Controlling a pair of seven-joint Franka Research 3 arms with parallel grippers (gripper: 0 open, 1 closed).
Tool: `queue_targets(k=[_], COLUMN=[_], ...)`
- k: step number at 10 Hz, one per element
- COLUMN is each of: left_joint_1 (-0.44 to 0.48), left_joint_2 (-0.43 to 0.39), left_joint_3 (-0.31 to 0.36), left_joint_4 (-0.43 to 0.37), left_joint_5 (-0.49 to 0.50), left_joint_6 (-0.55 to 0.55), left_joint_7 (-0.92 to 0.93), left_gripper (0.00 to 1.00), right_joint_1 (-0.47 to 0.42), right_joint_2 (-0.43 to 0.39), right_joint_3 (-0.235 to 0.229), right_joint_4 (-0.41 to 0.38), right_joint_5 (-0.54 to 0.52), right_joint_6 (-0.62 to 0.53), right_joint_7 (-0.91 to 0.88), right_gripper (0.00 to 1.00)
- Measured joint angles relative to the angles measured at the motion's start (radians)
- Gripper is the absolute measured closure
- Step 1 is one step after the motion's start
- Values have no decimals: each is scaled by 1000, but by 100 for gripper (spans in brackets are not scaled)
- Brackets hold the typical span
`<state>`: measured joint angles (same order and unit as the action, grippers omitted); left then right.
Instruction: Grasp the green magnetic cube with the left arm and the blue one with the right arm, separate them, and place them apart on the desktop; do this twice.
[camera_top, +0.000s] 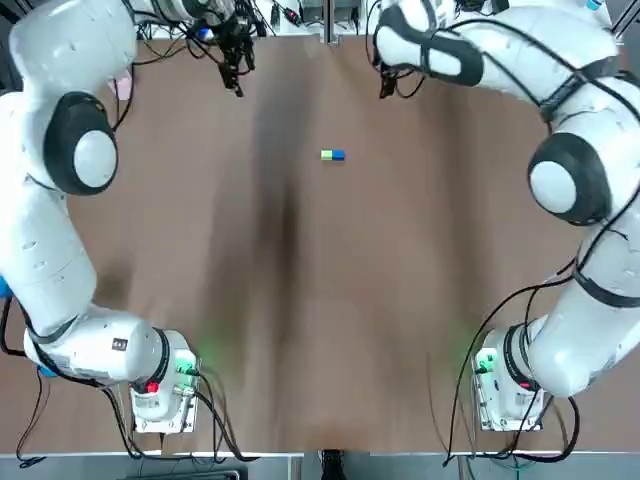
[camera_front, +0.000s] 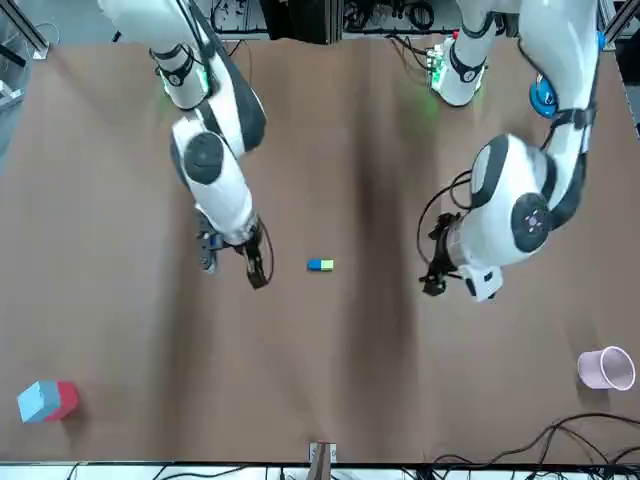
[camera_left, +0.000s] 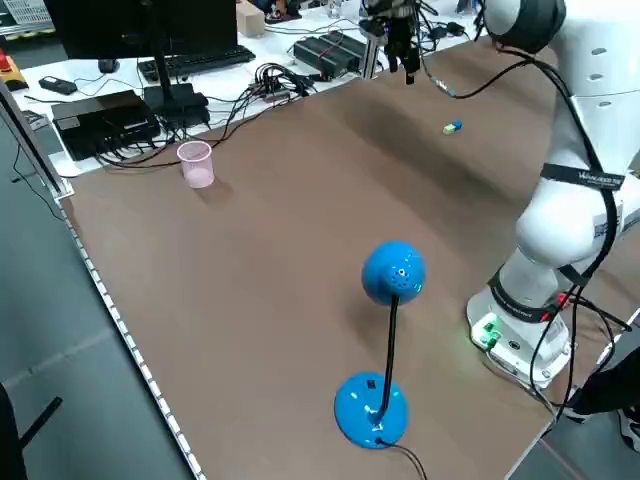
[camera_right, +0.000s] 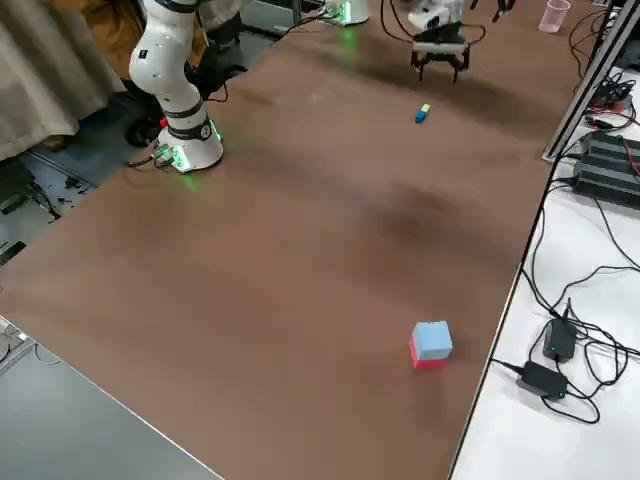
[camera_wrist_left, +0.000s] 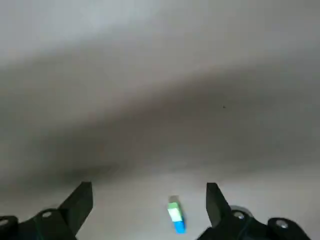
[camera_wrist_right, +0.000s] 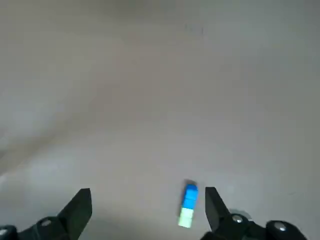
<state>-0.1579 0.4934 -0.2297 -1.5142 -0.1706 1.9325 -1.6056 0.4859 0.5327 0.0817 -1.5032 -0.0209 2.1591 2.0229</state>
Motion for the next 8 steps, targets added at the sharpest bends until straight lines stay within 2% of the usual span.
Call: queue_targets(k=[3, 4, 6, 8], left_joint_1=[-72, -97, -146, -177], left_joint_2=[72, 93, 131, 175], left_joint_3=[-1, -1, 0, 0], left_joint_4=[-1, -1, 0, 0], left_joint_5=[-51, -55, -68, -90], left_joint_6=[131, 166, 217, 260], left_joint_7=[-83, -104, -147, -164], left_gripper=[5, 11, 12, 12], right_joint_1=[86, 120, 158, 168], right_joint_2=[152, 191, 249, 288], right_joint_3=[1, 0, -1, -1], right_joint_4=[50, 71, 106, 133], right_joint_5=[0, 0, 0, 42], right_joint_6=[64, 65, 67, 141], right_joint_7=[213, 258, 332, 372], right_gripper=[1, 0, 0, 0])
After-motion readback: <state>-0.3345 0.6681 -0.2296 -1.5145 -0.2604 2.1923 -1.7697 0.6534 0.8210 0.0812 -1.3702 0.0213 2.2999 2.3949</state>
